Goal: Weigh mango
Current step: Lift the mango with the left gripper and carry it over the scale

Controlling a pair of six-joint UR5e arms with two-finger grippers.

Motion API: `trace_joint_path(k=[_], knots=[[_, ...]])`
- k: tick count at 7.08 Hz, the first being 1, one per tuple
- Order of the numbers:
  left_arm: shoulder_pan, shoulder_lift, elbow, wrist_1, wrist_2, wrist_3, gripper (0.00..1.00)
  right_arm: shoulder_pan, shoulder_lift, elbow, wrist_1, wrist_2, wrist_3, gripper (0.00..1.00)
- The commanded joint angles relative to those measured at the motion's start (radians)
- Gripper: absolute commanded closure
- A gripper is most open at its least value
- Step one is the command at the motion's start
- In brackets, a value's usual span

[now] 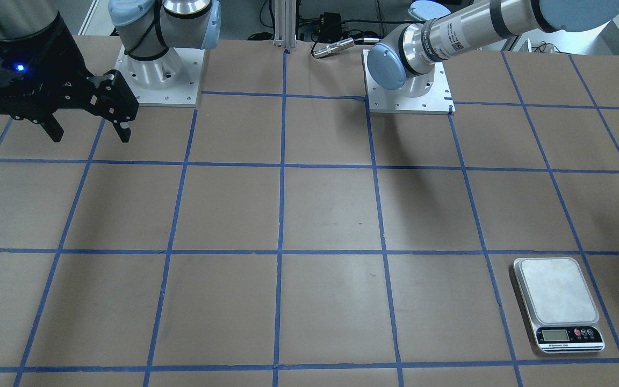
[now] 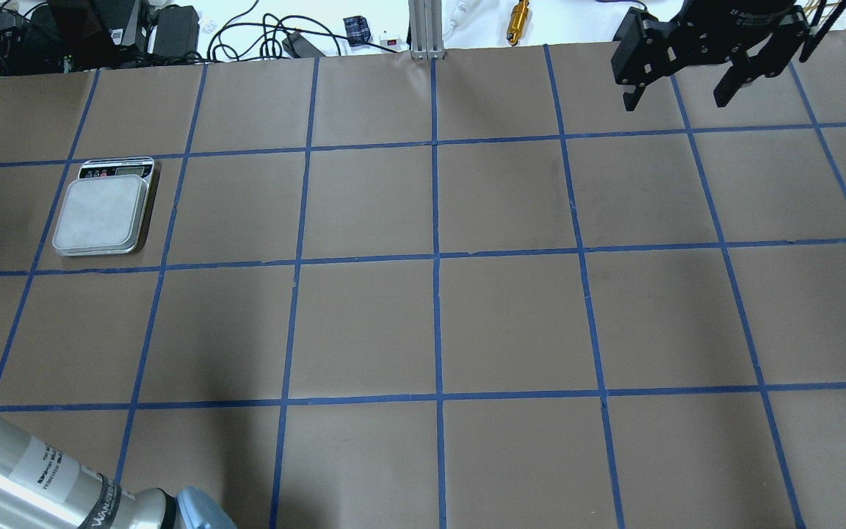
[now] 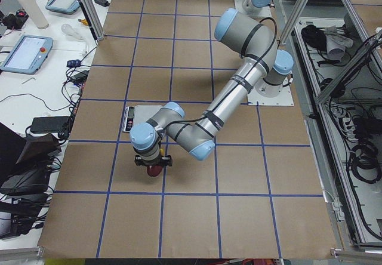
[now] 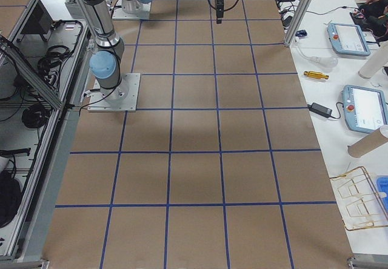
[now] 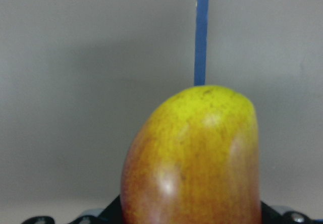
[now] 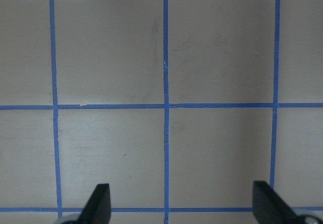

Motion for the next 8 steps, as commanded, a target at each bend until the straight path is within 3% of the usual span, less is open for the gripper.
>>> trace_joint_path(k=[1,3,6,8], knots=[[-0.1,0.074,-0.064,-0.004,-0.013,-0.08,0.91,-0.001,0.001,0.0,0.0,0.001,0.0,0.0],[-0.183,0.095,-0.142,0.051,-0.014,-0.185,0.91,-0.001,0.001,0.0,0.0,0.001,0.0,0.0],[-0.278,0.106,-0.282,0.264,-0.021,-0.284,0.91,0.001,0.001,0.0,0.0,0.001,0.0,0.0],[-0.292,0.094,-0.33,0.292,-0.056,-0.315,0.92,0.001,0.001,0.0,0.0,-0.001,0.0,0.0]])
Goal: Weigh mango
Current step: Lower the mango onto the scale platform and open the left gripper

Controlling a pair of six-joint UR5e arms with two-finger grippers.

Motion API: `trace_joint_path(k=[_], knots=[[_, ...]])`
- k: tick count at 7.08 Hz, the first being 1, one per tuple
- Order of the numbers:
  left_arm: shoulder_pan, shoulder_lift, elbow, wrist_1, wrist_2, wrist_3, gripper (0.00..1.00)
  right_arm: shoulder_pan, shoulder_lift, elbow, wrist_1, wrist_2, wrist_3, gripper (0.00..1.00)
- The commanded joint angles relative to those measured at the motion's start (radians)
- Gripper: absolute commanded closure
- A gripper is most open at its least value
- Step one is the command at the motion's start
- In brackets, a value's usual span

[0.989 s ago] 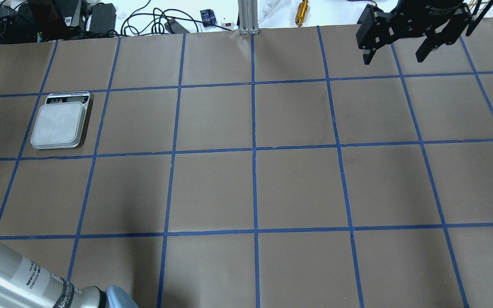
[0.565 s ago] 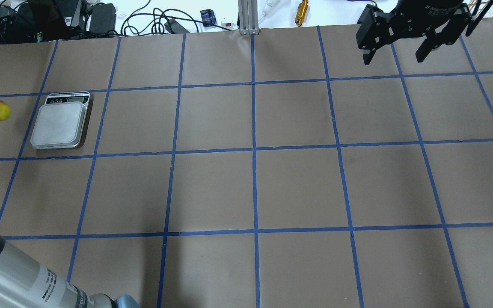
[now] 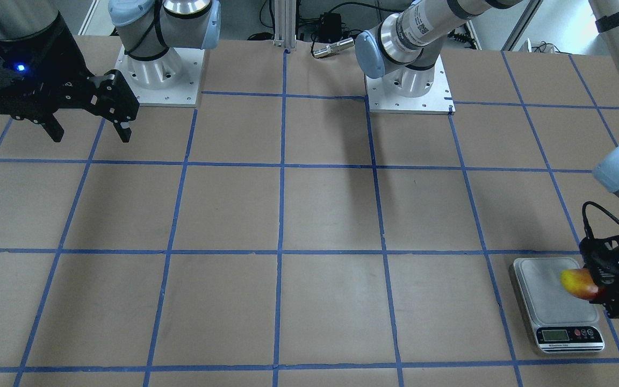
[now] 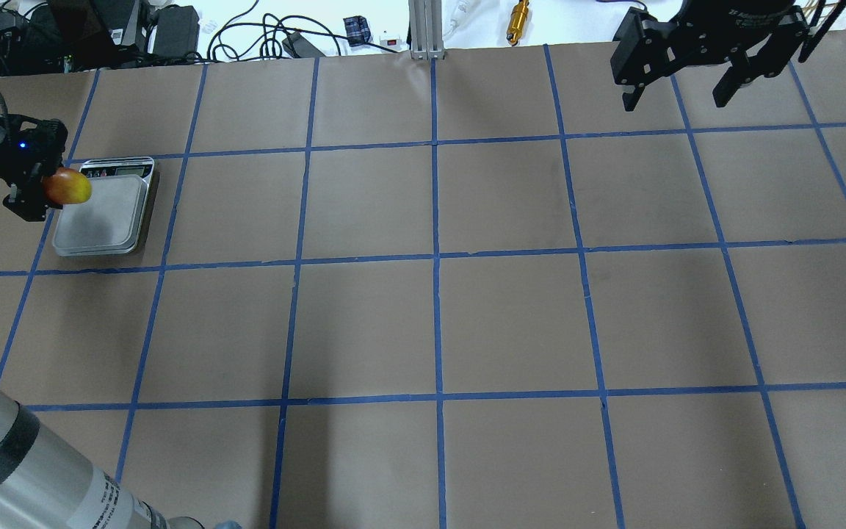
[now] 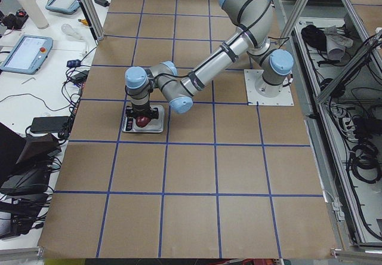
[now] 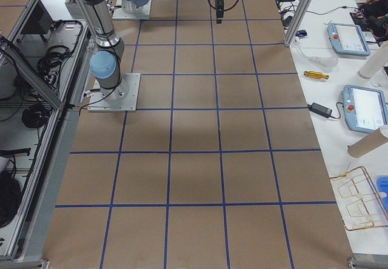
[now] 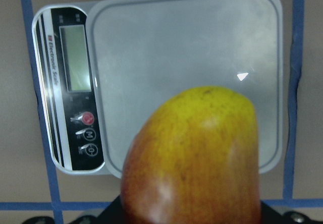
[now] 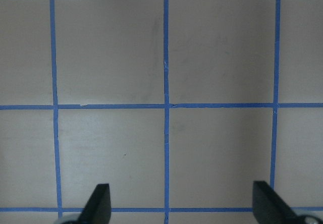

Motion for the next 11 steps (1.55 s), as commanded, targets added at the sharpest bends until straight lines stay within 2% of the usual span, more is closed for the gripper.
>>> trace_joint_path(k=[1,3,4,5,7,9,11], knots=[[-0.009,-0.016,-0.037,0.029,-0.069,-0.018,0.91,0.0,0.0,0.0,0.0,0.001,0.0,0.0],[0.002,-0.019,-0.037,0.039,-0.067,-0.011,0.9,-0.001,-0.002,0.0,0.0,-0.001,0.0,0.0],[0.002,-0.027,-0.036,0.061,-0.064,-0.012,0.57,0.0,0.0,0.0,0.0,-0.001,0.0,0.0],[0.002,-0.033,-0.036,0.069,-0.062,-0.017,0.01,0.0,0.0,0.0,0.0,-0.001,0.0,0.0],[0.002,-0.03,-0.033,0.069,-0.067,-0.02,0.0,0.0,0.0,0.0,0.0,-0.001,0.0,0.0],[-0.001,0.022,-0.024,0.036,-0.058,-0.023,0.0,0.0,-0.002,0.0,0.0,-0.001,0.0,0.0],[0.013,0.161,-0.021,-0.149,-0.056,-0.046,0.0,0.0,0.0,0.0,0.0,0.001,0.0,0.0]])
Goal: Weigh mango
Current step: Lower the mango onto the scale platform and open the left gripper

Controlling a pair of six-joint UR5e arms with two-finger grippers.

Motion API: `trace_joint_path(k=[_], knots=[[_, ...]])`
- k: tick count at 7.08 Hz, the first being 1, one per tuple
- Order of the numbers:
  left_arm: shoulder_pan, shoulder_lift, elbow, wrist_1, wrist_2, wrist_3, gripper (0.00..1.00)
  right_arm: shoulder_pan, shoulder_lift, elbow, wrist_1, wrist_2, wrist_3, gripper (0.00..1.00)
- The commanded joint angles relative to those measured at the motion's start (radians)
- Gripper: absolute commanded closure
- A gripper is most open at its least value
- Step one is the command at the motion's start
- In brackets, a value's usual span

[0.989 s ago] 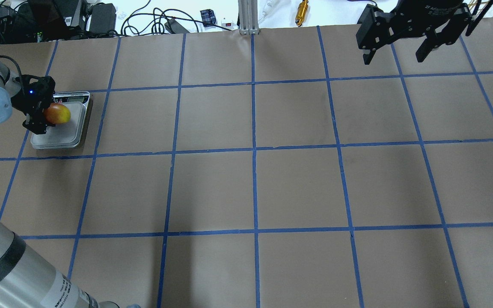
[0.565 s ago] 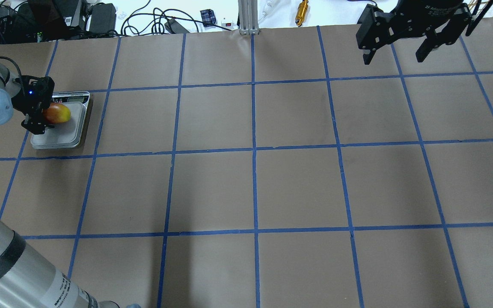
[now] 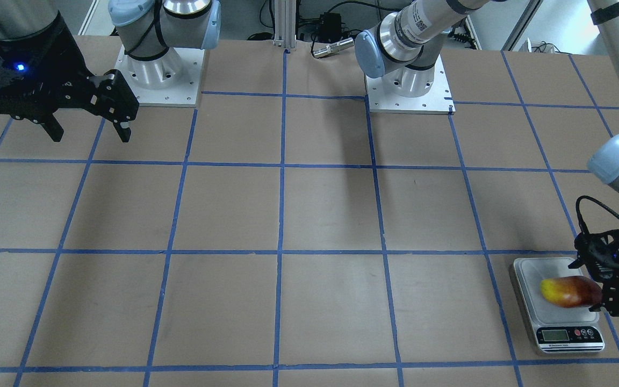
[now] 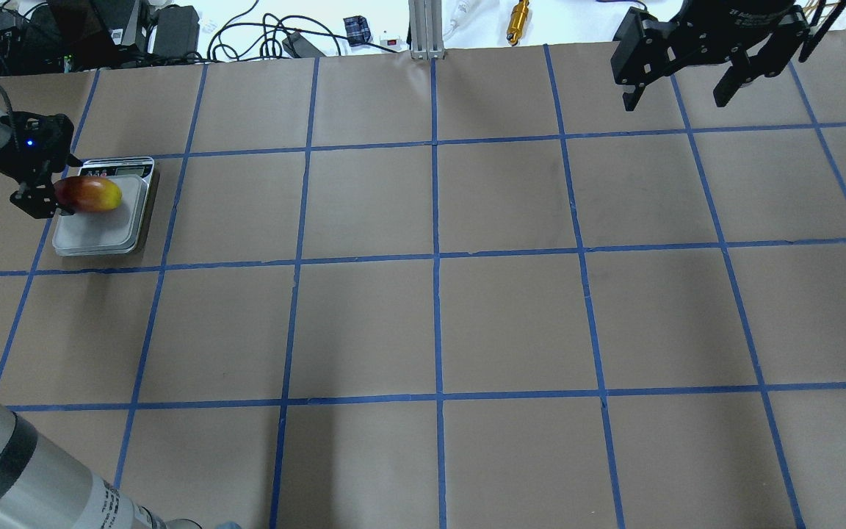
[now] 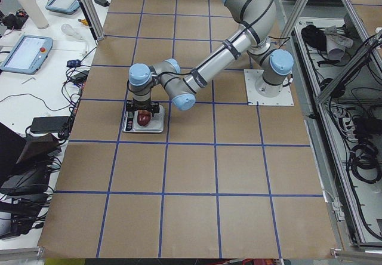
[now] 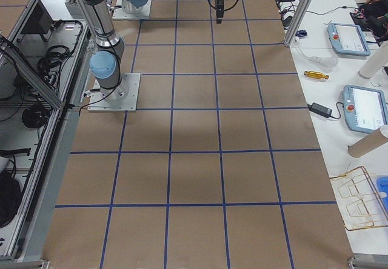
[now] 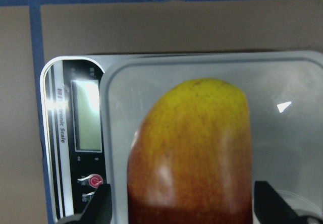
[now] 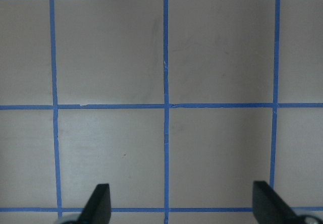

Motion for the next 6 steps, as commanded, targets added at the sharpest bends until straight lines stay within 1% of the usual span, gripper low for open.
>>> trace_joint_path(k=[1,2,3,4,6], knots=[[0.005,0.174,0.002,-0.232,0.001,-0.079,0.0,-0.001,0.001,0.0,0.0,0.0,0.0,0.0],[0.005,0.262,0.002,-0.327,0.016,-0.107,0.0,0.0,-0.001,0.0,0.0,0.0,0.0,0.0],[0.005,0.343,0.001,-0.384,0.039,-0.114,0.0,0.0,-0.001,0.0,0.0,0.001,0.0,0.0],[0.005,0.418,-0.001,-0.482,0.041,-0.135,0.0,0.0,0.001,0.0,0.0,0.0,0.0,0.0],[-0.002,0.525,-0.016,-0.556,0.044,-0.315,0.0,0.0,-0.001,0.0,0.0,0.001,0.0,0.0]])
